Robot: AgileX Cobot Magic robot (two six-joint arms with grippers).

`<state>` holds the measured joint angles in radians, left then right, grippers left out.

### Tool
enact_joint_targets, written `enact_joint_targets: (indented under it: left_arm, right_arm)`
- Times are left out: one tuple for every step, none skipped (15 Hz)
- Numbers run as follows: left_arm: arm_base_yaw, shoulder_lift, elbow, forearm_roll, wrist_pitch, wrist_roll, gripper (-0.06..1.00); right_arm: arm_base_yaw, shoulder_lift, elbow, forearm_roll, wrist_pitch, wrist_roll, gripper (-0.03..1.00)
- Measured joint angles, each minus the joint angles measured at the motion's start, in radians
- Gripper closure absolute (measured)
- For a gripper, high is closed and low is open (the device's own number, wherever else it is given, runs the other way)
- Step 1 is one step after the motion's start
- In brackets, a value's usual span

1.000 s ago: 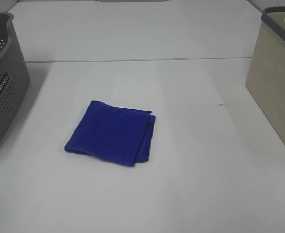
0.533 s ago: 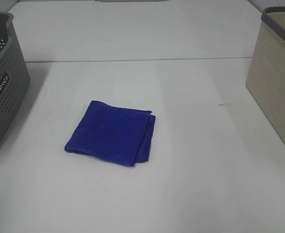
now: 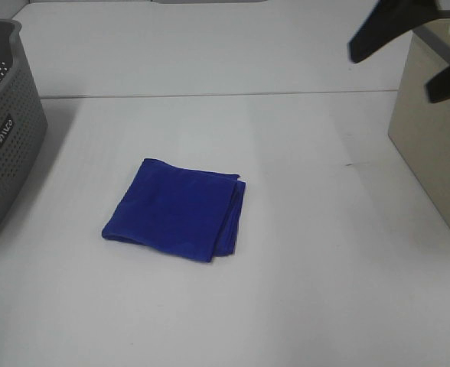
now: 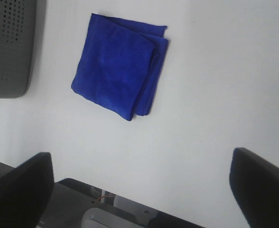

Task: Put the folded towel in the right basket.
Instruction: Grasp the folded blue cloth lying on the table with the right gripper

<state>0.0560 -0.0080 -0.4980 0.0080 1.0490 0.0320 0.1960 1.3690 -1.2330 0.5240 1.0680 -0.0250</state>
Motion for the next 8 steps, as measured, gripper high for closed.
enact_joint_targets:
  left_arm:
    - [0.0, 0.0, 0.0, 0.0, 0.0, 0.0, -0.03]
    - [0.0, 0.0, 0.0, 0.0, 0.0, 0.0, -0.03]
    - [0.0, 0.0, 0.0, 0.0, 0.0, 0.0, -0.03]
    - [0.0, 0.0, 0.0, 0.0, 0.0, 0.0, -0.03]
    - [0.0, 0.0, 0.0, 0.0, 0.0, 0.0, -0.03]
    - [0.0, 0.0, 0.0, 0.0, 0.0, 0.0, -0.03]
    - [0.0, 0.0, 0.0, 0.0, 0.0, 0.0, -0.03]
    - [0.0, 0.0, 0.0, 0.0, 0.0, 0.0, -0.03]
  right_arm:
    - [0.062, 0.061, 0.0, 0.018, -0.057, 0.003, 0.02]
    - [0.103, 0.133, 0.0, 0.042, -0.11, 0.005, 0.02]
    - [0.129, 0.196, 0.0, 0.075, -0.15, 0.002, 0.02]
    - [0.141, 0.257, 0.0, 0.113, -0.19, -0.009, 0.03]
    - [0.143, 0.323, 0.0, 0.143, -0.224, -0.027, 0.03]
    - [0.143, 0.386, 0.0, 0.163, -0.251, -0.051, 0.03]
    - [0.143, 0.437, 0.0, 0.174, -0.276, -0.073, 0.03]
    - [0.143, 0.483, 0.0, 0.179, -0.298, -0.088, 0.03]
